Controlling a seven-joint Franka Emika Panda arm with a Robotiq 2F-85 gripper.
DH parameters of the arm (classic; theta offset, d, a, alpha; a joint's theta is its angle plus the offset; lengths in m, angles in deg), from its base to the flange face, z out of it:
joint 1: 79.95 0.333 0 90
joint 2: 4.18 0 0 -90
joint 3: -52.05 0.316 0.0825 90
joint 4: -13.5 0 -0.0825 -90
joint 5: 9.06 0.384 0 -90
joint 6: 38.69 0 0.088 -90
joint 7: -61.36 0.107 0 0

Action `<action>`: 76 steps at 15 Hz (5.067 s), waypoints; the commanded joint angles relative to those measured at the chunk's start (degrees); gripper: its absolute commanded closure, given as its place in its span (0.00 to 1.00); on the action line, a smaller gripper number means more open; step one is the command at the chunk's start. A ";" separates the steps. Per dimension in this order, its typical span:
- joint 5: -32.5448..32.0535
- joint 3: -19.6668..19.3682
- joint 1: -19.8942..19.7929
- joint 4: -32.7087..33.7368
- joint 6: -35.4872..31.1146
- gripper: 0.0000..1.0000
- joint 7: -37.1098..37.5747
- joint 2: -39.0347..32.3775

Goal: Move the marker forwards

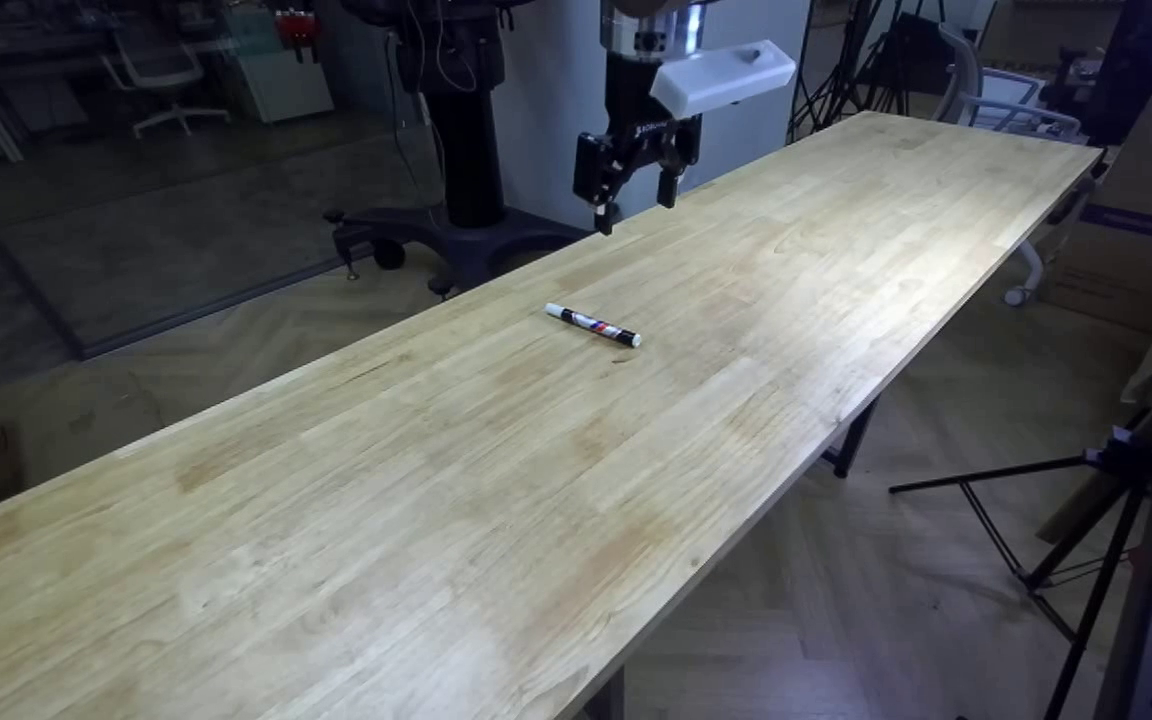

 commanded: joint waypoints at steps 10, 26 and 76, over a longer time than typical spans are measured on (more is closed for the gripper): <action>-2.74 1.17 -0.09 15.70 12.51 0.00 2.41 -14.28; -6.27 2.54 -2.33 28.85 24.95 0.00 -10.42 -25.04; -0.80 3.81 -1.45 43.06 27.70 0.40 -0.35 -33.20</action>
